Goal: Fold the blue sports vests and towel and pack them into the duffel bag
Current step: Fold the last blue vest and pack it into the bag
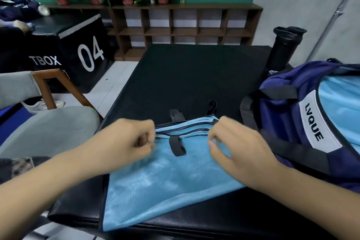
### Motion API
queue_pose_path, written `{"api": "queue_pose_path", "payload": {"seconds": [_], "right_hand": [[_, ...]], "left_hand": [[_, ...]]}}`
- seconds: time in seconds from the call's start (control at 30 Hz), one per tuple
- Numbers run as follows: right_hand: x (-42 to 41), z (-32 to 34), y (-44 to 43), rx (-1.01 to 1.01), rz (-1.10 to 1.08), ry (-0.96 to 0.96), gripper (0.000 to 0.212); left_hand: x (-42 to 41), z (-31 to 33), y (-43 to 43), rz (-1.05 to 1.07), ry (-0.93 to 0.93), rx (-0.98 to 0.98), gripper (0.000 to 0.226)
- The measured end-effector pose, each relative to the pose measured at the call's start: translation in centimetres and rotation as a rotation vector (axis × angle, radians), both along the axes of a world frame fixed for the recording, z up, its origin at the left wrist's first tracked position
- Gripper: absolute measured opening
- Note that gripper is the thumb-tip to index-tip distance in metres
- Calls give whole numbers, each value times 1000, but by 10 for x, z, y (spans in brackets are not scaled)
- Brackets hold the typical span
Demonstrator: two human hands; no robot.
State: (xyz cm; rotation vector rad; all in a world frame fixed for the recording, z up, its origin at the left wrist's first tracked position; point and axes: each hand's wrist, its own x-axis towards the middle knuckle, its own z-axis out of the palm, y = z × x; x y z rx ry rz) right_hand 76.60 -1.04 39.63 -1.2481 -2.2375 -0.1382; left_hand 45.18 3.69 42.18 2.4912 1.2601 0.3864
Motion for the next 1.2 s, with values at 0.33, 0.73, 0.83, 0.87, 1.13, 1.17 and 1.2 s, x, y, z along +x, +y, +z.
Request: {"api": "queue_pose_path", "payload": {"seconds": [0.33, 0.73, 0.83, 0.87, 1.13, 1.17, 1.2], "right_hand": [[0, -29, 7, -136, -20, -302, 13], [7, -40, 14, -269, -103, -376, 68], [8, -44, 16, -322, -110, -358, 72], [8, -45, 16, -324, -108, -354, 72], [11, -34, 12, -261, -72, -315, 67], [10, -32, 9, -253, -64, -290, 65], [7, -29, 6, -254, -54, -262, 62]], "left_hand": [[5, -33, -1, -93, 29, -49, 14], [-3, -32, 5, -60, 81, -112, 69], [-2, -32, 6, -26, 114, -133, 77], [-3, -33, 7, -17, 130, -138, 79], [-18, -16, 14, 7, 69, -25, 56], [-22, -12, 15, 29, 51, -11, 49], [-27, -9, 17, 57, 31, -2, 42]]}}
